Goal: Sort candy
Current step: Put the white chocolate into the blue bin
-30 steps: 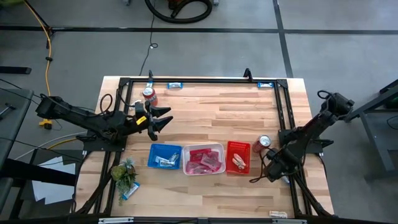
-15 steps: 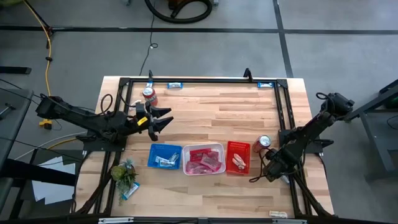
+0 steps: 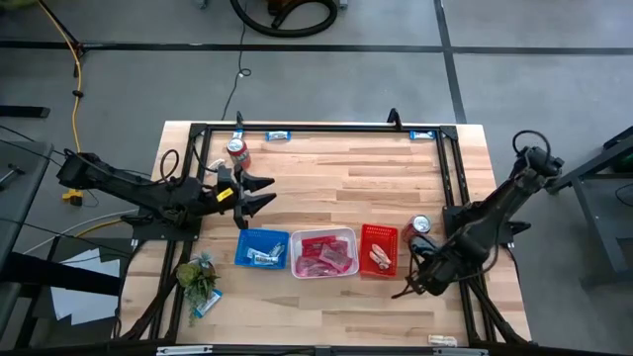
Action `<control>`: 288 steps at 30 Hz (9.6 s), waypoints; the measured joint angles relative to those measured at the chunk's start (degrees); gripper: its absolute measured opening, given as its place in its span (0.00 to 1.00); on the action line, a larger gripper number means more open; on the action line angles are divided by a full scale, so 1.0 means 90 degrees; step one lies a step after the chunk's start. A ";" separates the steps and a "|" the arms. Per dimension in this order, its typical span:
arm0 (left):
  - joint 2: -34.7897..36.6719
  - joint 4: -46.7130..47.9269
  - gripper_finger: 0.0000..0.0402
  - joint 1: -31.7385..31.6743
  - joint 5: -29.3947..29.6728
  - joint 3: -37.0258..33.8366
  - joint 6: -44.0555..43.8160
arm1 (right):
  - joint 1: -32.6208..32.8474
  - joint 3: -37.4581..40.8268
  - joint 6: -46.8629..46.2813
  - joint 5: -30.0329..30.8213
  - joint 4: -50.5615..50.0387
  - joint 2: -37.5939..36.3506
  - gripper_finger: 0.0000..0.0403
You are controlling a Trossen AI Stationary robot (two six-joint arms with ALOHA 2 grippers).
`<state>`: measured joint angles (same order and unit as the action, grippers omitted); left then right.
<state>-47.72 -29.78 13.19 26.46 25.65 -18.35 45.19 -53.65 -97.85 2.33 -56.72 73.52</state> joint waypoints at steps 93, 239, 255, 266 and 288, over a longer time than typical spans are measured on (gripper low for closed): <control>-0.2357 0.6329 0.04 0.2379 -0.1307 0.0969 -0.3622 | -0.3478 -0.1330 0.8037 0.2479 0.4027 0.0533 0.55; -0.2086 0.7324 0.00 0.1052 -0.2737 0.1513 0.1433 | -0.3517 -0.1328 0.7128 0.1794 0.2787 -0.0705 0.55; -0.3291 0.7080 0.10 0.0932 -0.2581 0.1873 0.1608 | -0.3517 -0.1328 0.7252 0.1875 0.2704 -0.0705 0.55; -0.3274 0.8464 0.48 0.0828 -0.2295 0.2770 0.0538 | -0.3517 -0.1328 0.7581 0.1872 0.2707 -0.0703 0.55; -0.0559 0.6731 0.62 0.0080 -0.2749 0.3373 0.0463 | -0.3519 -0.1328 0.6930 0.2395 0.3031 -0.0703 0.55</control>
<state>-52.76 30.80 13.91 1.72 56.01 -14.19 13.52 -65.60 -35.48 23.89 -29.44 67.20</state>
